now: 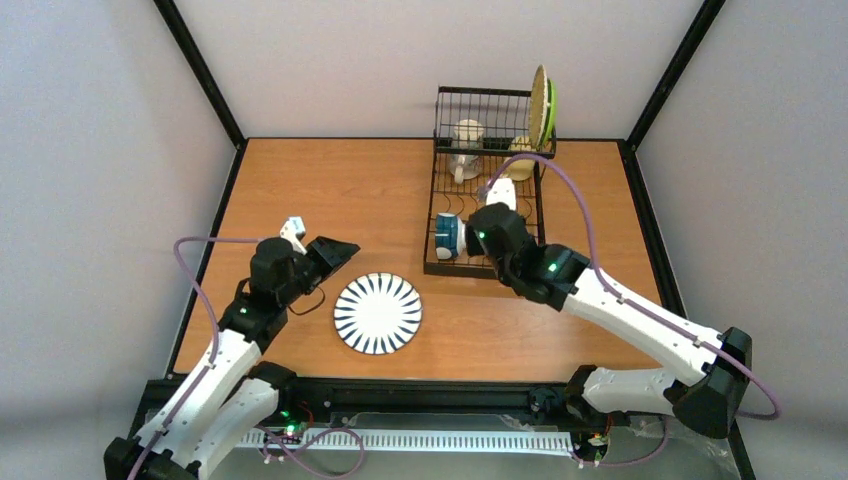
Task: Load the mixed dishes into the dish rack
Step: Grab the plate at the center of the board.
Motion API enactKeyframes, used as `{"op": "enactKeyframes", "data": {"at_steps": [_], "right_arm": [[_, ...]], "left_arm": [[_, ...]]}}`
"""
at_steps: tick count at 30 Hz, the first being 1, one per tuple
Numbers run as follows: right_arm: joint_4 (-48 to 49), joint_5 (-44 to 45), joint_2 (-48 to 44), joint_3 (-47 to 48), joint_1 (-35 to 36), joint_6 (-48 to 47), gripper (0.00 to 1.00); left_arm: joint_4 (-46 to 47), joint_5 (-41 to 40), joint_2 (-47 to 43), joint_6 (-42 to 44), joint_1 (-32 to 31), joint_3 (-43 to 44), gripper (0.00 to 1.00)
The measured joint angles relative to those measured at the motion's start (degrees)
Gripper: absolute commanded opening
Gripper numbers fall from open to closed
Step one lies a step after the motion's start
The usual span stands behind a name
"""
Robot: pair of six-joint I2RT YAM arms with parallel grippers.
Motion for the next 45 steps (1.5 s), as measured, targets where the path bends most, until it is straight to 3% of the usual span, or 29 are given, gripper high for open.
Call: {"op": "enactKeyframes", "data": {"at_steps": [10, 23, 45], "right_arm": [[2.82, -14.23, -1.57, -15.10, 2.95, 6.80, 0.84], [15.56, -28.79, 2.99, -24.02, 5.84, 13.57, 0.84], [40.41, -40.85, 13.62, -33.90, 5.99, 24.22, 0.92]], "left_arm": [[-8.09, -1.64, 2.62, 0.92, 0.00, 0.04, 0.91], [-15.78, -5.25, 10.71, 1.62, 0.00, -0.26, 0.91], [-21.46, -12.81, 12.26, 1.01, 0.00, -2.49, 0.91]]}}
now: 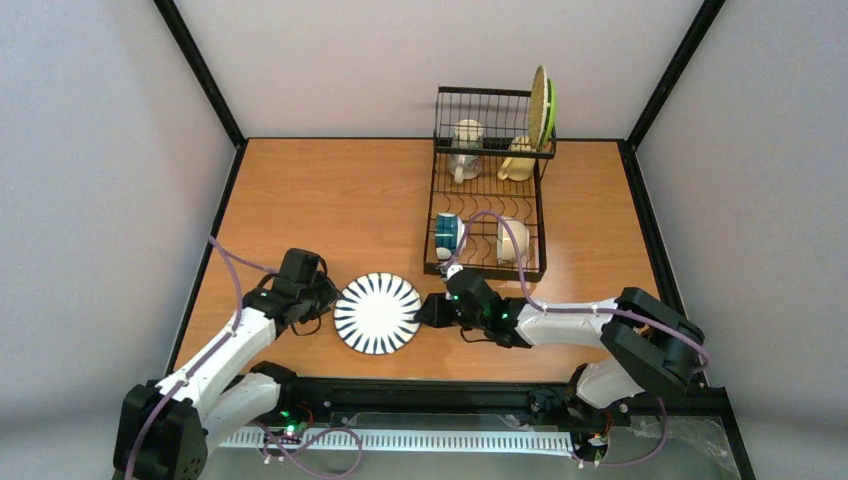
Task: Load the mixed dishes into the dish rack
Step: Grab the plate at the center of the board.
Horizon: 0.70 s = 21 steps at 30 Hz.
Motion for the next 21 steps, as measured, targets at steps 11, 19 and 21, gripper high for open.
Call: {"op": "enactKeyframes", "data": {"at_steps": [11, 19, 21], "right_arm": [[5.01, -0.33, 3.10, -0.13, -0.39, 3.17, 0.92], [7.10, -0.33, 6.12, -0.26, -1.75, 4.74, 0.93], [7.72, -0.55, 6.99, -0.44, -2.25, 5.14, 0.93]], "left_arm": [[-0.55, -1.64, 0.48, -0.35, 0.00, -0.22, 0.91], [-0.52, -2.16, 1.49, -0.74, 0.00, -0.44, 0.91], [-0.50, -2.27, 2.12, -0.85, 0.00, -0.70, 0.91]]}}
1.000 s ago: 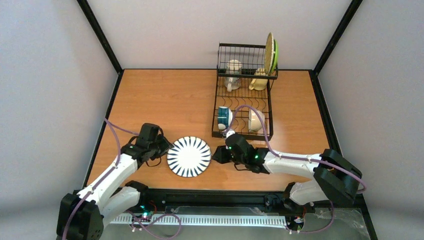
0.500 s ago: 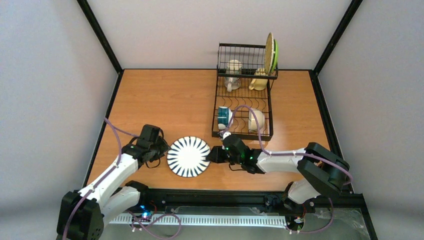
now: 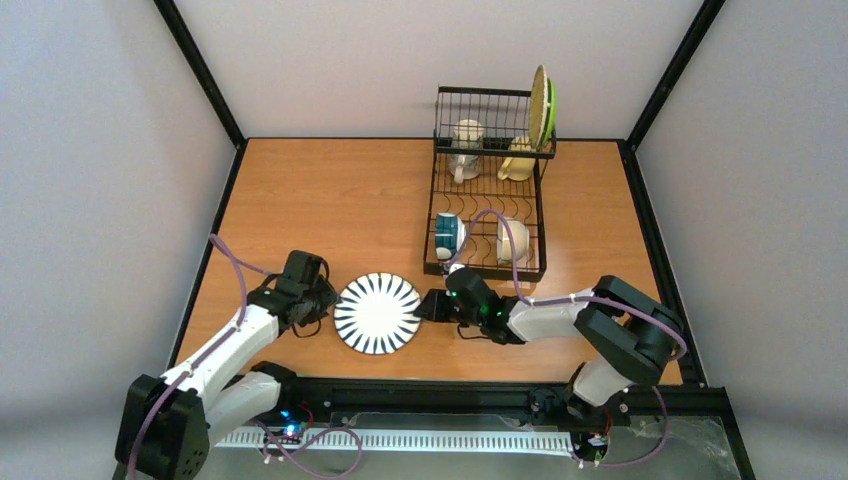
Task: Load the mixed dishes into the dish rack
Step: Grab the plate at the center of the board.
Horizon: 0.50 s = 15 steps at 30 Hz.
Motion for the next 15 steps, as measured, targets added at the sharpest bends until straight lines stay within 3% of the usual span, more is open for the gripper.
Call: {"op": "enactKeyframes", "data": {"at_steps": [15], "right_arm": [[11.04, -6.38, 7.61, 0.09, -2.69, 2.78, 0.92]], "left_arm": [[1.55, 0.37, 3.61, -0.46, 0.00, -0.81, 0.91]]}}
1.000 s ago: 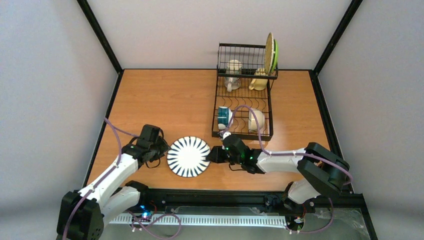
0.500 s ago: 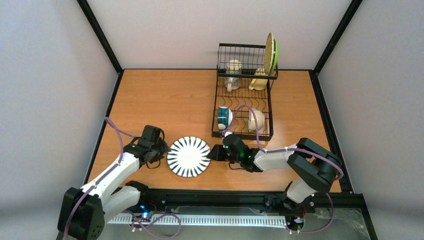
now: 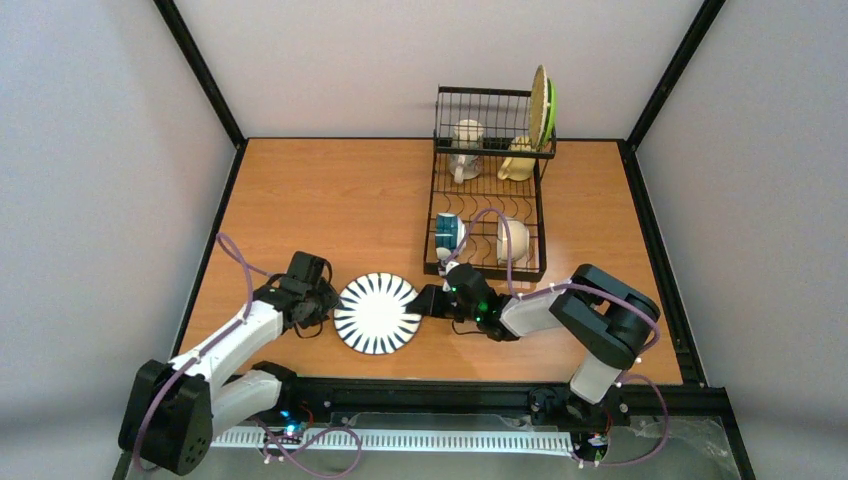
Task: Load the mixed dishes into the dish rack
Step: Grab the plate at the center of the board.
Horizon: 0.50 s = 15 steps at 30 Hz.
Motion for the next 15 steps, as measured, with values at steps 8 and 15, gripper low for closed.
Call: {"op": "enactKeyframes", "data": {"at_steps": [8, 15], "right_arm": [[3.41, -1.46, 1.77, -0.02, -0.15, 1.27, 0.90], [5.18, -1.29, 2.64, -0.02, -0.28, 1.07, 0.80]], "left_arm": [[1.88, 0.85, 0.98, 0.00, 0.00, -1.01, 0.91], [3.91, 1.81, 1.42, 0.02, 0.00, -1.36, 0.91]]}}
